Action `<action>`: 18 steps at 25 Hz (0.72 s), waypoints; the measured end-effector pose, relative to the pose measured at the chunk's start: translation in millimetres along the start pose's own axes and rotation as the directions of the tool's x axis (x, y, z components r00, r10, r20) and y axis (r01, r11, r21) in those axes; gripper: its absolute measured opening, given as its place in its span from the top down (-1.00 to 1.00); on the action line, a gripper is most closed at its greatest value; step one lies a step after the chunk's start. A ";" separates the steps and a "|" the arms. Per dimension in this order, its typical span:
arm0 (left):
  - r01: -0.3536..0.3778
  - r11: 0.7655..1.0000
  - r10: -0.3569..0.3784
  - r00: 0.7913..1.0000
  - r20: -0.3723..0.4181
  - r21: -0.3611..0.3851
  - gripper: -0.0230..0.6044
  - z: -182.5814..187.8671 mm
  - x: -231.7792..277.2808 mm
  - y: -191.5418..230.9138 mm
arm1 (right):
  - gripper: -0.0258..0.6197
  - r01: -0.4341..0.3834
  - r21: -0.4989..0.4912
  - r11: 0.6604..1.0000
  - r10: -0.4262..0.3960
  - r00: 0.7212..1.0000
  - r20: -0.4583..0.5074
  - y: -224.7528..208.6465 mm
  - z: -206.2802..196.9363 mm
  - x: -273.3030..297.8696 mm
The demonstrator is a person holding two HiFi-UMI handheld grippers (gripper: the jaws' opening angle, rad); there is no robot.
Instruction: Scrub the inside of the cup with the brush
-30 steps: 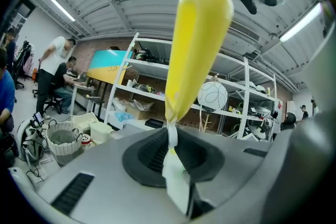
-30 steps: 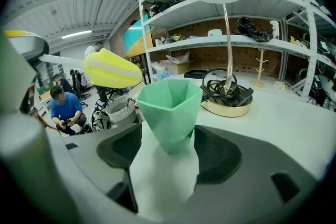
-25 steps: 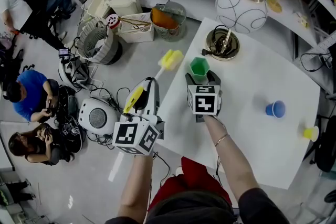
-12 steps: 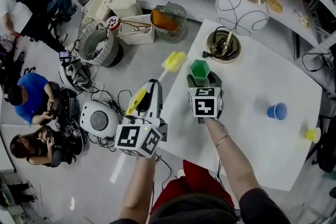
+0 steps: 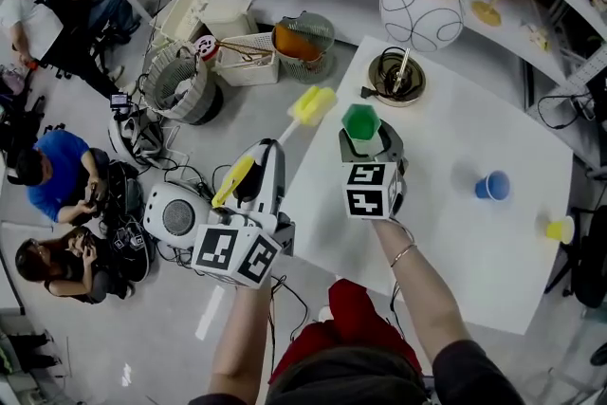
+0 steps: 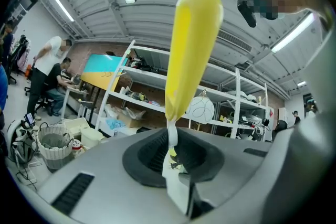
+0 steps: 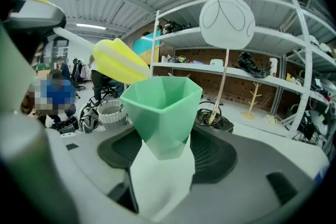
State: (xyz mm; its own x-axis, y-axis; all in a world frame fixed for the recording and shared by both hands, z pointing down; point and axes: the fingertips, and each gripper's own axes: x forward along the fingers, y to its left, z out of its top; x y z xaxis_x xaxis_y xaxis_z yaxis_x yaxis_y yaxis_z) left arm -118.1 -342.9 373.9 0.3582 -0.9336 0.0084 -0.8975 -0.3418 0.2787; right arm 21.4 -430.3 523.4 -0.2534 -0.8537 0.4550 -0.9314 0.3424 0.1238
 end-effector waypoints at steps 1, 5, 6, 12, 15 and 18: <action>0.010 1.000 -0.010 1.000 0.009 0.000 0.78 5.4 -5.2 -4.8 | 0.00 0.010 -0.012 1.000 -0.010 1.000 0.010 -0.7 2.6 -6.8; 0.055 0.998 -0.055 0.997 0.047 0.009 0.78 26.0 -27.5 -24.9 | 0.00 0.062 -0.048 0.997 -0.060 0.997 0.045 -5.6 10.2 -36.6; 0.064 0.998 -0.065 0.996 0.056 0.013 0.78 30.8 -34.1 -29.4 | 0.00 0.076 -0.058 0.995 -0.073 0.996 0.055 -6.4 11.6 -44.5; 0.111 0.994 -0.112 0.988 0.110 0.014 0.78 55.4 -77.7 -52.7 | 0.00 0.136 -0.085 0.987 -0.128 0.987 0.101 -6.6 14.2 -94.2; 0.142 0.990 -0.143 0.982 0.123 0.014 0.79 65.3 -100.0 -67.0 | 0.00 0.163 -0.099 0.982 -0.152 0.982 0.108 -7.2 13.3 -119.1; 0.185 0.983 -0.184 0.975 0.126 0.007 0.79 74.3 -122.4 -79.9 | 0.00 0.188 -0.120 0.975 -0.175 0.978 0.115 -5.5 12.0 -143.3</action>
State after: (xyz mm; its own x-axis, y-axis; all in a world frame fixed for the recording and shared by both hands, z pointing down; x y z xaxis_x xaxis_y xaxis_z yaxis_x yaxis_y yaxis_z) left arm -109.4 -209.3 279.3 0.4822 -0.8606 -0.1640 -0.8175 -0.5093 0.2690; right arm 59.7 -314.6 447.0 -0.1150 -0.9397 0.3221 -0.9241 0.2202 0.3124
